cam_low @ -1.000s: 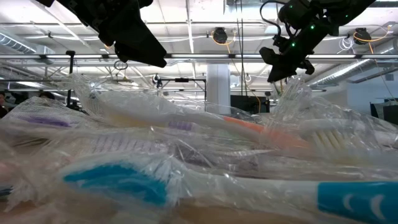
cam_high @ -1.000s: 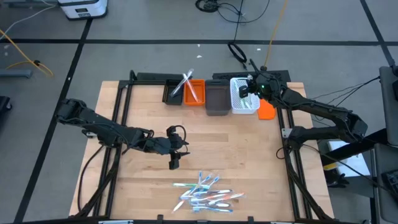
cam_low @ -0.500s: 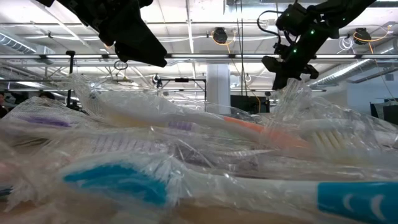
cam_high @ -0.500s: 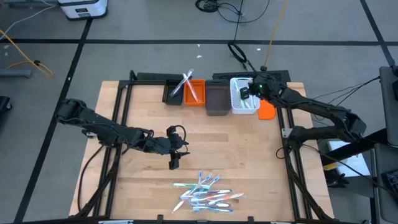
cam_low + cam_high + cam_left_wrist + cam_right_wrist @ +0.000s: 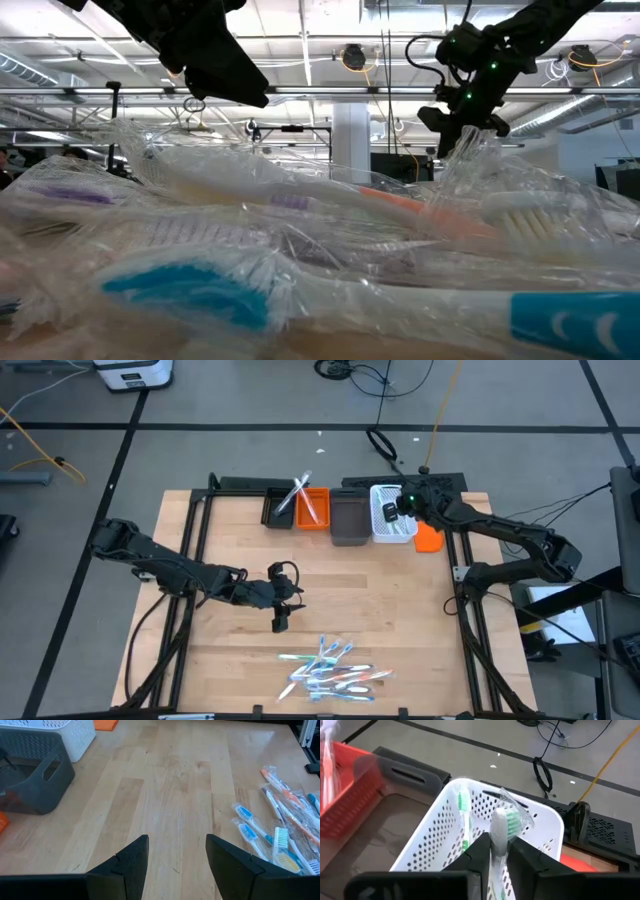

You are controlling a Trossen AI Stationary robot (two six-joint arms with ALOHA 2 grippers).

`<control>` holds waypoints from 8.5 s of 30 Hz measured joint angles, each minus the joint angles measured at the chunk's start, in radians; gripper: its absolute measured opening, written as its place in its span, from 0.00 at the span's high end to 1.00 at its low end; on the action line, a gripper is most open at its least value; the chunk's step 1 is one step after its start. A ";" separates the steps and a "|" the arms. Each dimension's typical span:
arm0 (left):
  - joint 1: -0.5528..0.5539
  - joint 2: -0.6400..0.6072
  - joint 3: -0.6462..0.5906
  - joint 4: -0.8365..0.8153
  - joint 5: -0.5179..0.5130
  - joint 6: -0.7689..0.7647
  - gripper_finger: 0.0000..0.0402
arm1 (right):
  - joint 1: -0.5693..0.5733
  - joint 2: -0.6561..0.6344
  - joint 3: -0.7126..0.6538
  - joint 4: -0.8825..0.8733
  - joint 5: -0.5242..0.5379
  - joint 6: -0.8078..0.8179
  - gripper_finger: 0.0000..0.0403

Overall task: Pick & Place Toothbrushes
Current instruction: Put the green toothbrush into the white bin, then put the purple toothbrush into the black basket

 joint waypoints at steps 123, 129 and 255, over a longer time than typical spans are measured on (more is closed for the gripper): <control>-0.063 0.000 0.000 0.037 -0.035 0.004 0.50 | 1.290 0.607 -0.063 0.723 -0.207 0.174 0.95; -0.063 0.000 0.000 0.037 -0.035 0.004 0.50 | 1.306 0.502 -0.062 0.674 -0.135 0.099 0.95; 0.337 -0.328 0.000 0.128 -0.288 0.330 1.00 | 0.930 0.229 -0.061 1.069 0.031 -0.469 0.72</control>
